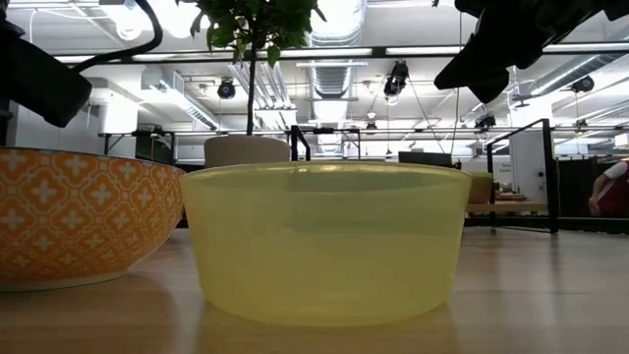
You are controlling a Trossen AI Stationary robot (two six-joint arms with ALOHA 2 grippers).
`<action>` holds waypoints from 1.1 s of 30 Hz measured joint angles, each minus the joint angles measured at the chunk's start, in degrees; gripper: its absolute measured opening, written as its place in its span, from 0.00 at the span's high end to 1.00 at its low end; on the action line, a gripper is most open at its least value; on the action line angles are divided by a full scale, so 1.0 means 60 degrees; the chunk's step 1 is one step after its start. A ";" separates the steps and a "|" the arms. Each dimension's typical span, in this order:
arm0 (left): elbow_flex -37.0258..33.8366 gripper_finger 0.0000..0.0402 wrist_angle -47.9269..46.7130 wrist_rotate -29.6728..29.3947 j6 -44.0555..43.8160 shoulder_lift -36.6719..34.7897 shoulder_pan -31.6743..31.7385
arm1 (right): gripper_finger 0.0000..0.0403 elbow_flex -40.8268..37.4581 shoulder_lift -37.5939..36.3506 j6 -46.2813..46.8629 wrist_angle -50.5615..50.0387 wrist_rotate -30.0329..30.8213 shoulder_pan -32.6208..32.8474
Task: Place and stack bowls onto a shelf
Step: Stack the orange bowl on the green bowl on the shelf
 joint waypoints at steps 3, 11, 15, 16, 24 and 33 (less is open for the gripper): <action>0.0000 0.98 -0.0001 0.0671 0.0176 -0.0134 0.0004 | 0.98 0.0002 0.0000 -0.0003 0.0003 0.0000 0.0000; 0.1269 1.00 -0.1736 0.1220 0.2135 -0.0696 -0.0022 | 0.98 0.0002 0.0000 -0.0093 0.0000 -0.0001 0.0000; 0.2656 1.00 -0.2663 0.0215 0.3544 -0.0718 0.0121 | 0.98 0.0002 0.0000 -0.0166 0.0004 -0.0003 0.0000; 0.3013 1.00 -0.2701 -0.0237 0.3902 -0.0721 0.0178 | 0.98 0.0002 0.0000 -0.0198 0.0008 0.0000 0.0000; 0.5147 1.00 -0.0658 -0.2254 0.7701 -0.0724 0.0970 | 0.98 0.0002 0.0000 -0.0631 0.0458 -0.0585 0.0000; 0.5286 1.00 0.1382 -0.0556 1.1299 -0.0604 0.1925 | 0.90 0.0103 0.0000 -0.1090 0.2170 -0.3585 0.0007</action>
